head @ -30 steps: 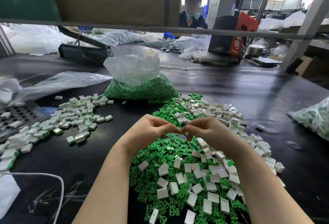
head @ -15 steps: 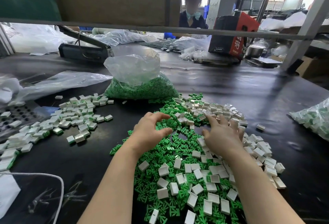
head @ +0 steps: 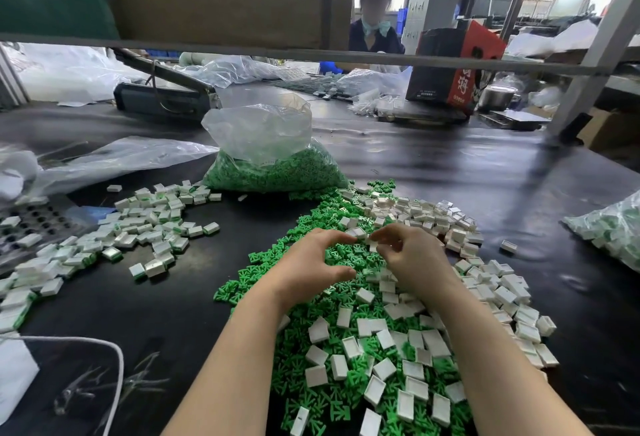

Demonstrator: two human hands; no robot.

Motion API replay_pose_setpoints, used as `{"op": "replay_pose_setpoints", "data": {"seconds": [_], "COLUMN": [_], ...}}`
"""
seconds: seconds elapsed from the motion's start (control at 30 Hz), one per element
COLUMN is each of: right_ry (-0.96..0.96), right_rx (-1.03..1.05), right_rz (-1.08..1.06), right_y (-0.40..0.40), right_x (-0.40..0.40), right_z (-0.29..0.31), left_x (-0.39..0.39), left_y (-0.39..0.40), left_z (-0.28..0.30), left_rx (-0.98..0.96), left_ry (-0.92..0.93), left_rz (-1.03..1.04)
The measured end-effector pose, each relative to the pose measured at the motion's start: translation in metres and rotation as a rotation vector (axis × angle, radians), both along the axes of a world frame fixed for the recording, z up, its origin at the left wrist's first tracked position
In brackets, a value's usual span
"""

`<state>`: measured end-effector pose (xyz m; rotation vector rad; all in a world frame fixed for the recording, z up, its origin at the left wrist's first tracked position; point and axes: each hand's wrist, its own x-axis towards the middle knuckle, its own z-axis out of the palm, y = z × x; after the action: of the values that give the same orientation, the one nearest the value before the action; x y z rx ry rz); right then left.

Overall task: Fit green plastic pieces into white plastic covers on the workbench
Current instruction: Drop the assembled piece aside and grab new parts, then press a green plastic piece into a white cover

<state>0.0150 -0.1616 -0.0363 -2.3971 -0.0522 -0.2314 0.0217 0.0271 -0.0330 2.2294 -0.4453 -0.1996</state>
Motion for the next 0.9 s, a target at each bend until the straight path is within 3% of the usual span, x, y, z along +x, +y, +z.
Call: {"op": "replay_pose_setpoints", "data": {"seconds": [0.07,0.2,0.5,0.63,0.77,0.9], "right_ry": [-0.016,0.139,0.036,-0.017,0.141,0.140], "right_rx": [-0.076,-0.404,-0.345,-0.135,0.509,0.641], "right_rz": [-0.022,0.032,-0.035,-0.042,0.063,0.143], "right_y": [-0.002,0.000,0.000,0.002,0.012,0.018], "right_x": [0.002,0.004,0.001,-0.001,-0.004,-0.004], "right_z": [-0.004,-0.011,-0.005,0.000,0.013,0.015], "left_x": [0.000,0.000,0.000,0.001,0.000,-0.002], "left_y": [0.003,0.003,0.002,0.000,-0.006,-0.008], "left_z": [0.000,0.000,-0.002,-0.003,0.001,0.008], "left_rx": [0.005,0.033,0.053,-0.003,-0.248,-0.518], "left_ry": [-0.008,-0.013,-0.047,-0.086,-0.108,-0.117], "left_rz": [0.027,0.044,0.094,0.098,0.082,0.103]}}
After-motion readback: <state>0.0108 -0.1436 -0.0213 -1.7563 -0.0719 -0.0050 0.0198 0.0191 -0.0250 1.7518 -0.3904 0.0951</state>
